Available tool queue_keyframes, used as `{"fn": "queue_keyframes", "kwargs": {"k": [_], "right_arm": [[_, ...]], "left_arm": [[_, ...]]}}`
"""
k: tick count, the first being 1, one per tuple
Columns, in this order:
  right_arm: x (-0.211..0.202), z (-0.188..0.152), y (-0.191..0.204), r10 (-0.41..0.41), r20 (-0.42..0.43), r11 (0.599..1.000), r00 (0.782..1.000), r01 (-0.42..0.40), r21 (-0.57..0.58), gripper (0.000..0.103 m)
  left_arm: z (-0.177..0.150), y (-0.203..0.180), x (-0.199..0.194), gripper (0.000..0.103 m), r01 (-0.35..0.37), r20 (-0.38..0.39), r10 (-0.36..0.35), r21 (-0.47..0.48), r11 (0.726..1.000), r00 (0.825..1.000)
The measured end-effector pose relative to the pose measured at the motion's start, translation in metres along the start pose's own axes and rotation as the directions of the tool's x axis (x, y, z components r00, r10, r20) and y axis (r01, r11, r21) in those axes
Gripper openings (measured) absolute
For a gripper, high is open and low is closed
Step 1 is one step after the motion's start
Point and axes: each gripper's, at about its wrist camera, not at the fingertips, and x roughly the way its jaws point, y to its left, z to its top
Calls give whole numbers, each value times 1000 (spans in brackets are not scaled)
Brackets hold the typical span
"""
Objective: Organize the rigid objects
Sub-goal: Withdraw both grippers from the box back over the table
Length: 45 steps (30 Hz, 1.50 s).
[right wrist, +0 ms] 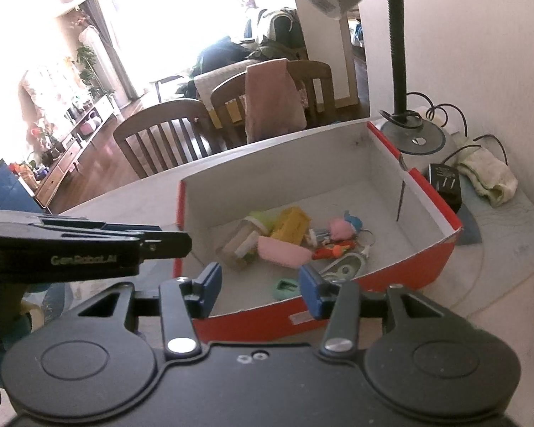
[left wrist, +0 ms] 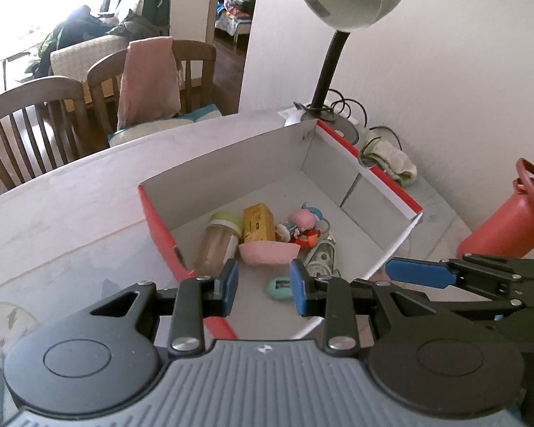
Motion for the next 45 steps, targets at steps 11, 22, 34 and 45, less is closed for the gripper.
{"fn": "queue_keyframes", "kwargs": {"k": [11, 22, 34, 45], "right_arm": [[-26, -19, 42, 23, 46, 999, 999, -22, -26, 63], [-45, -44, 91, 69, 70, 996, 995, -65, -64, 79], [-56, -75, 143, 119, 83, 988, 989, -110, -105, 94], [-51, -99, 168, 111, 68, 988, 991, -102, -118, 99]], "left_arm": [[-37, 28, -55, 30, 3, 52, -2, -15, 1000, 999], [-81, 58, -107, 58, 6, 105, -3, -35, 999, 995], [-126, 90, -145, 66, 2, 125, 7, -71, 997, 992], [-162, 129, -163, 78, -10, 136, 28, -136, 991, 990]]}}
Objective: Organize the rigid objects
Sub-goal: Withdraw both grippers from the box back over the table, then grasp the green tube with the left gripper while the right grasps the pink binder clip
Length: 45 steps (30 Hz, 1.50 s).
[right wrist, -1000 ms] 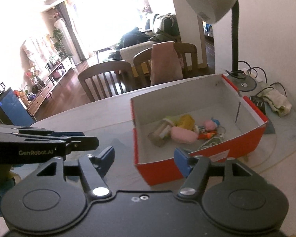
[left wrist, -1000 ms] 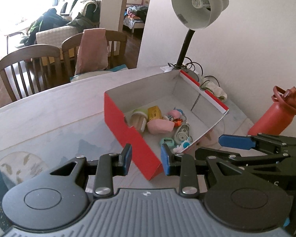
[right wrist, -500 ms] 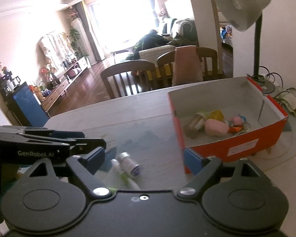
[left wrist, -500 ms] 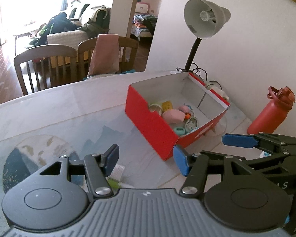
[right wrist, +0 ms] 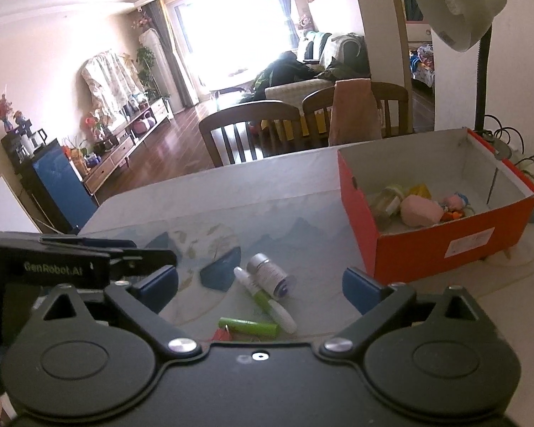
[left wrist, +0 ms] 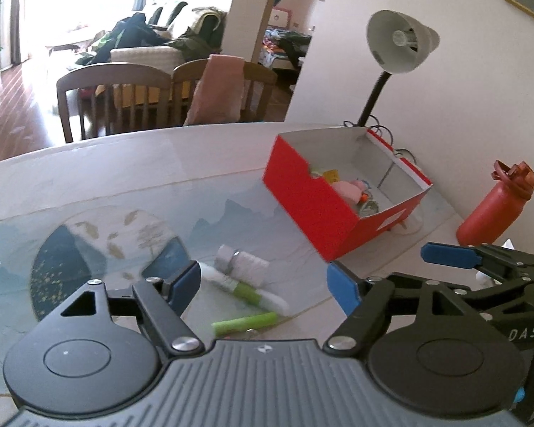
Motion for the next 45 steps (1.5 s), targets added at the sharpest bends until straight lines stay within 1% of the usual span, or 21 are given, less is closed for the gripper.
{"fn": "queue_keyframes", "kwargs": {"k": [1, 2, 3, 8, 10, 12, 15, 18, 22, 24, 28, 32, 35, 42, 45], "right_arm": [[2, -3, 2, 2, -7, 1000, 1000, -2, -3, 99], [4, -6, 4, 2, -16, 1000, 1000, -2, -7, 99], [6, -9, 6, -1, -23, 1000, 1000, 0, -13, 99], [19, -28, 23, 0, -68, 996, 998, -6, -86, 99], [24, -35, 30, 3, -86, 994, 996, -13, -112, 99], [31, -43, 36, 7, -108, 991, 994, -21, -130, 98], [41, -53, 44, 16, -139, 988, 990, -37, -150, 97], [51, -62, 51, 15, -158, 984, 987, -43, -173, 96], [70, -75, 56, 3, -180, 977, 984, -41, -211, 92], [76, -81, 58, 2, -187, 971, 982, -47, -234, 91], [89, -89, 59, 10, -204, 963, 979, -64, -260, 86], [102, -95, 59, 11, -222, 952, 975, -78, -296, 79], [110, -100, 63, 21, -223, 934, 975, -98, -344, 76], [121, -107, 67, 36, -227, 907, 973, -128, -402, 65], [120, -111, 68, 40, -220, 894, 975, -133, -428, 63]], "left_arm": [[-2, 5, -1, 79, -1, 0, 1, -8, 1000, 1000], [-4, 9, -1, 83, -1, 1, 1, -16, 1000, 1000], [-5, 13, -1, 86, -3, 2, 3, -25, 1000, 1000], [-16, 30, 5, 87, -18, -1, 18, -50, 999, 1000], [-20, 35, 10, 91, -25, -3, 25, -58, 998, 1000], [-24, 38, 14, 102, -33, 2, 33, -62, 998, 999], [-27, 41, 21, 102, -39, 16, 40, -60, 997, 999], [-30, 44, 30, 102, -53, 7, 53, -66, 996, 999], [-36, 42, 51, 102, -55, -54, 51, -79, 995, 997], [-38, 40, 64, 102, -50, -100, 40, -93, 994, 994], [-42, 36, 83, 102, -43, -155, 24, -118, 992, 988], [-41, 31, 101, 102, -42, -207, 15, -125, 991, 978], [-40, 27, 112, 102, -40, -243, 9, -121, 992, 970], [-39, 16, 136, 102, -60, -305, 22, -115, 992, 952], [-41, 8, 145, 102, -70, -328, 37, -91, 993, 944]]}}
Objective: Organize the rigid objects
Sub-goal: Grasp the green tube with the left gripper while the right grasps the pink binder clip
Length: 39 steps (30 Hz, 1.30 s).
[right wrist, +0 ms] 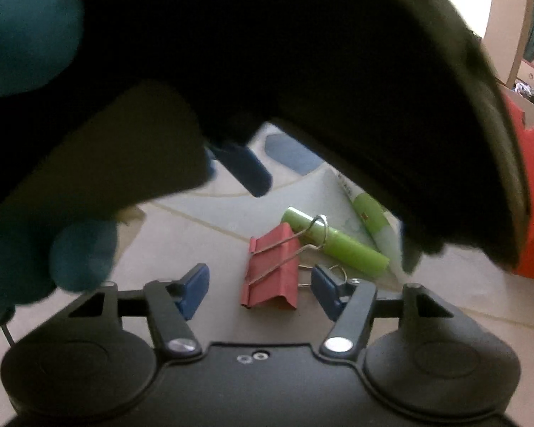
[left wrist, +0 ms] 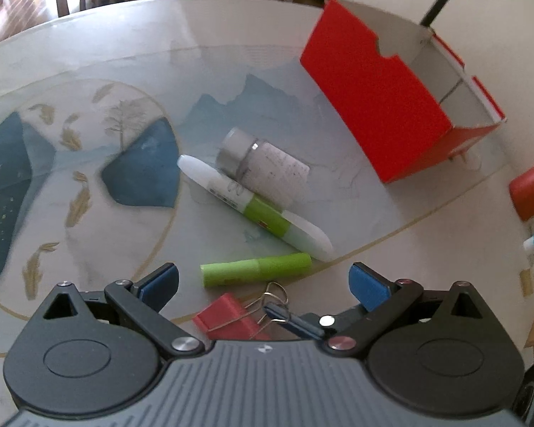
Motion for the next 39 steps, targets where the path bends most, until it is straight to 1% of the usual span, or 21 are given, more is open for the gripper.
{"fn": "queue_keyframes", "kwargs": {"k": [1, 3, 4, 6, 7, 9, 16, 20, 25, 27, 30, 31, 33, 34, 36, 37, 39], "right_arm": [[-1, 0, 1, -3, 4, 1000, 1000, 3, -9, 62], [-2, -2, 6, -21, 8, 999, 1000, 21, -42, 54], [-3, -3, 6, -22, 12, 998, 1000, 23, -50, 53], [-7, -5, 6, -13, 15, 999, 1000, 13, -50, 47], [-9, -6, 6, -12, 15, 999, 1000, 13, -51, 45], [-14, -8, 5, -3, 8, 999, 1000, 3, -50, 36], [-40, -28, 3, 19, -8, 999, 1000, -20, -42, 35], [-58, -43, 0, 12, -17, 999, 1000, -12, -38, 34], [-75, -55, -3, -15, -27, 1000, 1000, 14, -25, 34], [-81, -58, -7, -24, -31, 1000, 999, 24, -15, 34], [-90, -63, -11, -44, -35, 999, 998, 44, 2, 34], [-91, -65, -10, -50, -36, 999, 998, 50, 7, 34], [-87, -63, -2, -65, -40, 997, 997, 66, 26, 34], [-89, -64, -8, -71, -43, 997, 997, 73, 37, 34], [-92, -67, -9, -83, -45, 995, 996, 86, 57, 34], [-86, -66, -10, -87, -45, 994, 995, 90, 67, 34], [-90, -63, -14, -95, -41, 991, 995, 98, 93, 34]], "left_arm": [[0, -2, 3, 102, -6, -6, 6, 3, 1000, 1000], [1, -5, 8, 102, -23, -9, 23, -5, 1000, 1000], [2, -5, 10, 102, -30, -13, 30, -12, 999, 999], [2, -6, 13, 102, -46, -18, 46, -13, 999, 999], [2, -6, 14, 102, -44, -21, 44, -16, 999, 999], [2, -4, 16, 102, -33, -27, 32, -30, 999, 999], [2, -2, 23, 102, -28, -39, 25, -66, 997, 999], [0, -3, 26, 101, -30, -33, 28, -75, 997, 999], [-3, -8, 27, 101, -65, -2, 65, -66, 996, 998], [-4, -9, 25, 95, -89, 16, 90, -66, 994, 996], [-7, -10, 24, 91, -113, 31, 115, -52, 992, 993], [-7, -11, 24, 89, -120, 36, 122, -48, 992, 992], [-9, -11, 23, 83, -137, 51, 138, -37, 990, 989], [-9, -11, 23, 81, -139, 56, 141, -33, 990, 988], [-11, -11, 22, 80, -145, 67, 147, -31, 989, 987], [-12, -11, 22, 80, -148, 71, 150, -33, 988, 986], [-14, -10, 21, 80, -150, 81, 153, -40, 988, 985]]}}
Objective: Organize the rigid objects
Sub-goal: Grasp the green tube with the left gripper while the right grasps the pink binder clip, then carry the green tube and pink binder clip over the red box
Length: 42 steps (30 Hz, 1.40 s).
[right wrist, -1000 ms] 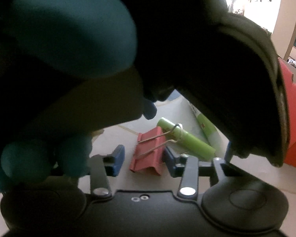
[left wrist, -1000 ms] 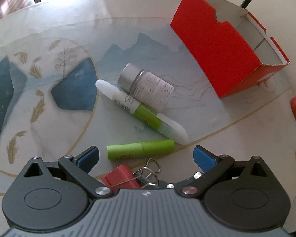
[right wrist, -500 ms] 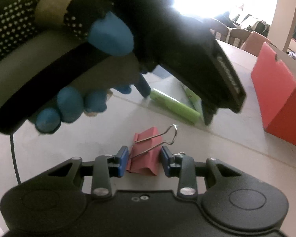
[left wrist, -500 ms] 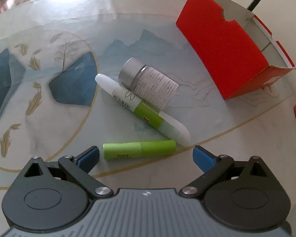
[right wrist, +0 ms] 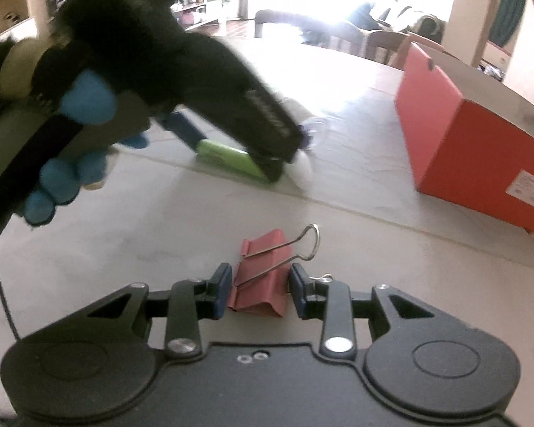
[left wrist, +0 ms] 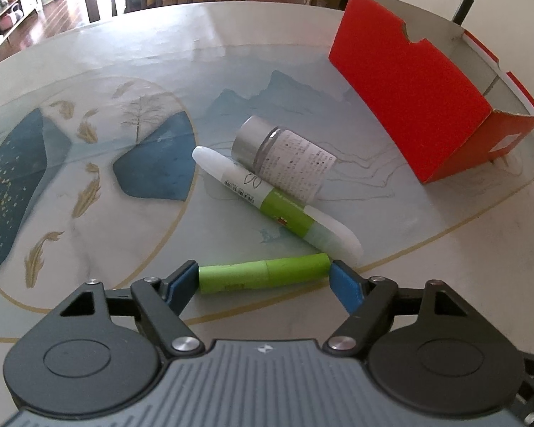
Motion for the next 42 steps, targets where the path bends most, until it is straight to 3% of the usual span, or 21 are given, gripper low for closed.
{"fn": "queue_keyframes", "kwargs": {"k": [14, 21, 32, 42], "right_arm": [[-19, 25, -74, -32, 58, 981, 998, 20, 194, 34], [-51, 48, -104, -66, 121, 964, 990, 32, 262, 34], [-70, 95, -171, -125, 212, 943, 969, 49, 330, 34], [-67, 125, -233, -166, 255, 936, 953, 71, 344, 34]], "left_arm": [[-3, 17, -28, 80, 45, 51, -43, -39, 998, 998], [8, 18, -57, 80, 139, 69, -134, -69, 988, 989], [43, -15, -93, 80, 204, 138, -198, -34, 978, 971], [84, -66, -96, 80, 192, 185, -198, 52, 980, 963]]}}
